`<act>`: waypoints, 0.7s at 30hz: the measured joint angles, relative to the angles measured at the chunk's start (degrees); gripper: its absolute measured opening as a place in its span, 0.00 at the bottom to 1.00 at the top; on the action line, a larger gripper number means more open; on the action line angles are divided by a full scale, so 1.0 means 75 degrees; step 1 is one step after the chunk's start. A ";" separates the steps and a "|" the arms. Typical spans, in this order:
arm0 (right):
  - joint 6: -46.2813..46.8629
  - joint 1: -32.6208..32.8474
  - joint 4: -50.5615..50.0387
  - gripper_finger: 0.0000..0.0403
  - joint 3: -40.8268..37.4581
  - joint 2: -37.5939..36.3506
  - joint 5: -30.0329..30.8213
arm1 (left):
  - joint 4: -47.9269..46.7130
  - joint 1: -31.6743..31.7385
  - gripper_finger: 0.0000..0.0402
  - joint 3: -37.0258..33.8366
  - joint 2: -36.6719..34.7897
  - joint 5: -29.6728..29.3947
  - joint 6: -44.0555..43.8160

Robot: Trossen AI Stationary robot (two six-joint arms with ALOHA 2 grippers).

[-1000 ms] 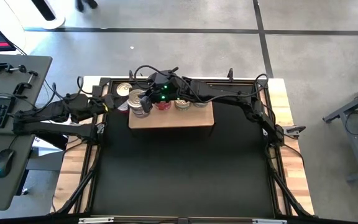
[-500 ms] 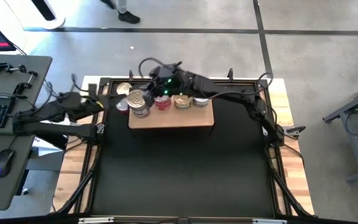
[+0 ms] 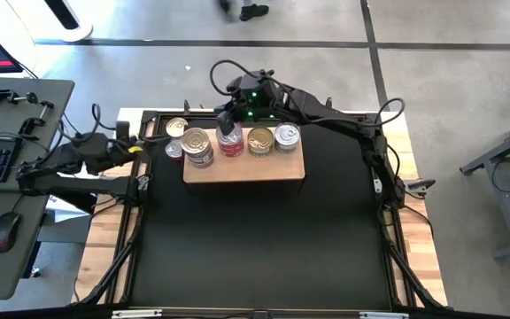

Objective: Stack canned seafood by type on shelf
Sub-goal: Stack the red tuna can on top of the red tuna cans on the shelf

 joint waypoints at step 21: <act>0.0262 -0.0231 -0.1060 0.01 -0.0006 -0.0071 -0.0215 | -0.4762 0.3480 0.01 0.0658 0.4290 0.0588 0.4185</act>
